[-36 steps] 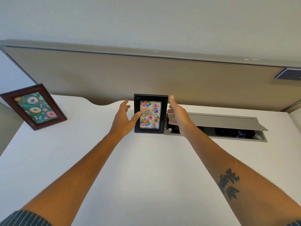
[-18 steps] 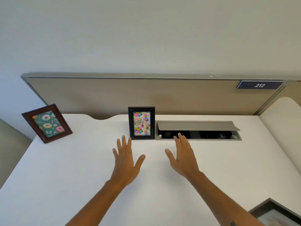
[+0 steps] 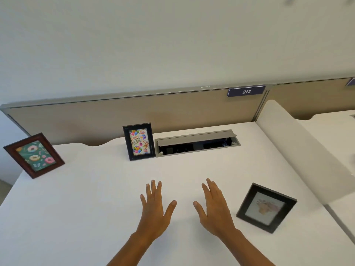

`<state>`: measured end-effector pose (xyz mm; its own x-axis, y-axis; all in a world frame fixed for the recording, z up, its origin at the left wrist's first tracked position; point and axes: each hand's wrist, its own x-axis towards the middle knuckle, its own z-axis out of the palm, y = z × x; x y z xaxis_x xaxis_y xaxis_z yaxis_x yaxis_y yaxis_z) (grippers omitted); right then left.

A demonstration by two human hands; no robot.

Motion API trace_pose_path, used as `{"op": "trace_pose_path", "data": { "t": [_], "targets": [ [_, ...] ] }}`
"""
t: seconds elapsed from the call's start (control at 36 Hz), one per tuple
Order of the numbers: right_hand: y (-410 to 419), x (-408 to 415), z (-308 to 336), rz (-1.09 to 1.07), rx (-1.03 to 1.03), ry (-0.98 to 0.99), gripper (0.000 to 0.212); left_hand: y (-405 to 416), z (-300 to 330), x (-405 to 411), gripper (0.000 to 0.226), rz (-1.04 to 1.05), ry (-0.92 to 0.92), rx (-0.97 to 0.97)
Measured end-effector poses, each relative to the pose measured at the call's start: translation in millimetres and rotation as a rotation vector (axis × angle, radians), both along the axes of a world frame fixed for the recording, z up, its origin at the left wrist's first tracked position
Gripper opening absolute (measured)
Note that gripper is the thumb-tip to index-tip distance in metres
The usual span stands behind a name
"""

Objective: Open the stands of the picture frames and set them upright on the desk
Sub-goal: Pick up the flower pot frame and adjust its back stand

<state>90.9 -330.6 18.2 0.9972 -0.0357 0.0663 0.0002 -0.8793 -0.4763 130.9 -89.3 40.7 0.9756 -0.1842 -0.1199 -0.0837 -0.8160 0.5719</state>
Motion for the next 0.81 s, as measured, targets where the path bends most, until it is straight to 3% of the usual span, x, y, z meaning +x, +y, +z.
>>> {"op": "trace_pose_path", "data": {
  "t": [0.47,0.56,0.67,0.81],
  "targets": [
    [-111.3,-135.4,-21.0,-0.237,0.004,0.079,0.069,-102.6,-26.2,-71.8,0.088,-0.215,0.109,-0.042],
    [-130.5,-148.9,-21.9,-0.293,0.035,0.057,0.056,-119.8,-25.7,-72.9,0.087,-0.233,0.142,-0.048],
    [-153.1,-156.2,-17.3,-0.381,0.088,-0.086,0.017,-141.3,-24.1,-69.9,0.086,-0.203,0.227,-0.129],
    [-180.2,-149.1,-11.4,-0.546,0.291,-0.158,0.01,-168.1,-23.8,-61.8,0.082,-0.157,0.346,-0.232]
  ]
}}
